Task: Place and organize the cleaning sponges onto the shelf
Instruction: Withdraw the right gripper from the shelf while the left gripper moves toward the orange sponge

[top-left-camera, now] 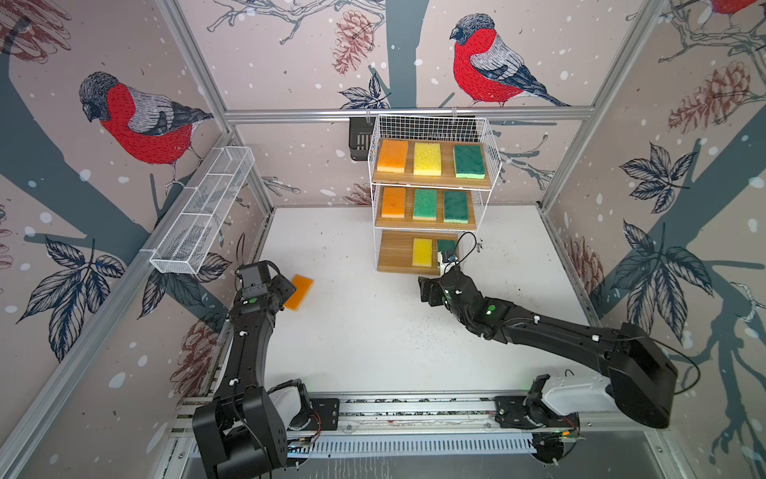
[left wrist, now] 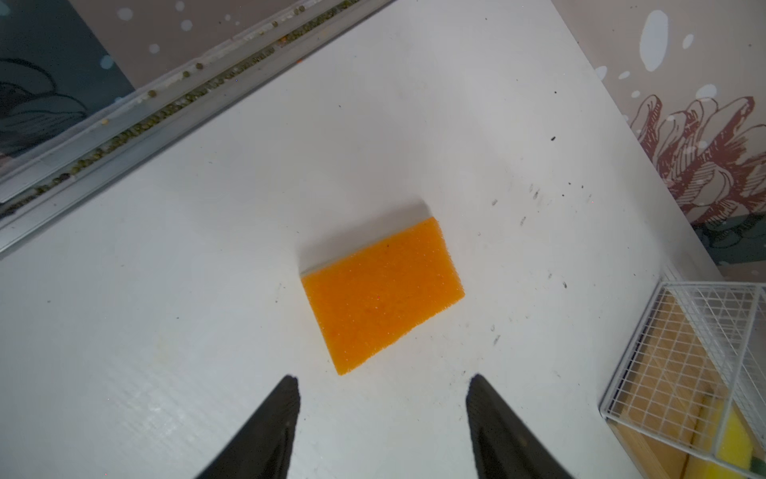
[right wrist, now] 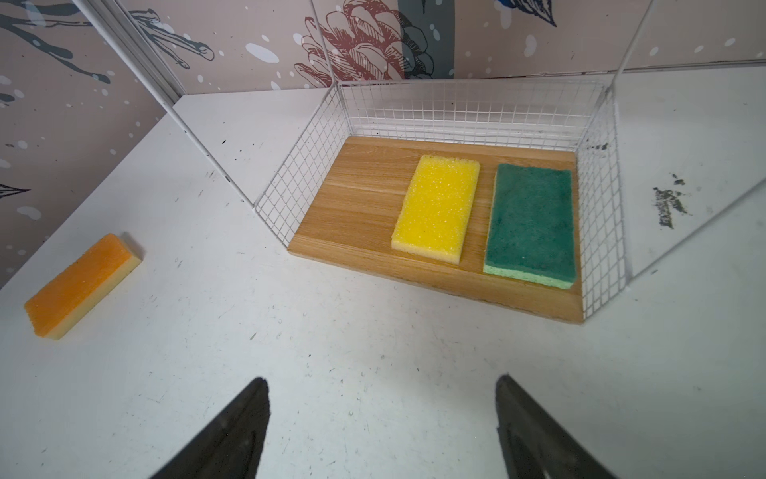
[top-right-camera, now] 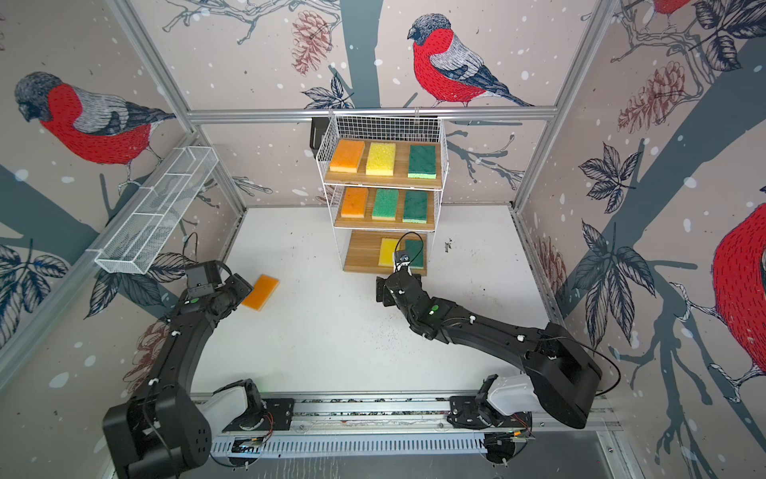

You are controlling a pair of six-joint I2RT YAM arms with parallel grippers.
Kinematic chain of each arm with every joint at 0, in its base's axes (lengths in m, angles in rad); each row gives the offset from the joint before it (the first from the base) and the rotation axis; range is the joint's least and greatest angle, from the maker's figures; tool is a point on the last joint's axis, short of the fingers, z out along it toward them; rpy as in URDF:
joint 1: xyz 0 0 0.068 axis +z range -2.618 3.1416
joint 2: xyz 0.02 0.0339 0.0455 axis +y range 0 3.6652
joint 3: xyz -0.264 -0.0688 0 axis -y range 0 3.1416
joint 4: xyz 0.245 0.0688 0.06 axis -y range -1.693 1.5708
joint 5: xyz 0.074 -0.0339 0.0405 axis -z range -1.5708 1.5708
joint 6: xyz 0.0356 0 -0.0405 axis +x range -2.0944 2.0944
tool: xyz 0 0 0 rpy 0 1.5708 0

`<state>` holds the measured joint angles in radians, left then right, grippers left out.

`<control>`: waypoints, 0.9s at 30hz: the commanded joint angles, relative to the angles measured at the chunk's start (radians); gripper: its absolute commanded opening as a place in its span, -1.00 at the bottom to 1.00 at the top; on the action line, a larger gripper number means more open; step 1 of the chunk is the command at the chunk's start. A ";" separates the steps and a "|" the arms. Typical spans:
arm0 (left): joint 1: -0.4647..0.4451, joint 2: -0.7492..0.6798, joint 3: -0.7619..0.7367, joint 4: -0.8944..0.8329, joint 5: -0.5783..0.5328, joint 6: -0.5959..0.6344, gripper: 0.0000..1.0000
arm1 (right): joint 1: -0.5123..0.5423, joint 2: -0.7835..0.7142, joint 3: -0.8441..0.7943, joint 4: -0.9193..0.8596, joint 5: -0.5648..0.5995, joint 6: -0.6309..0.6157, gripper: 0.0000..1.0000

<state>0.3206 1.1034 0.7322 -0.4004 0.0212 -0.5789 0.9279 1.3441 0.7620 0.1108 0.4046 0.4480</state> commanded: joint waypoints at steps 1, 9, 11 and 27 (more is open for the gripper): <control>0.038 0.036 0.027 0.041 -0.024 0.027 0.23 | -0.004 0.011 -0.003 0.050 -0.052 0.022 0.71; 0.083 0.186 0.090 0.067 -0.021 0.005 0.03 | -0.004 0.030 -0.012 0.082 -0.092 0.040 0.71; 0.084 0.227 0.120 0.058 -0.022 0.004 -0.01 | -0.004 0.033 -0.018 0.093 -0.098 0.043 0.71; 0.083 0.474 0.186 0.141 -0.110 -0.007 -0.50 | -0.038 -0.003 -0.084 0.147 -0.188 0.060 0.72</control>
<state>0.4030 1.5600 0.9222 -0.3103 -0.0757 -0.5797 0.8948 1.3472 0.6842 0.2165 0.2470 0.4999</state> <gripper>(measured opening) 0.252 0.861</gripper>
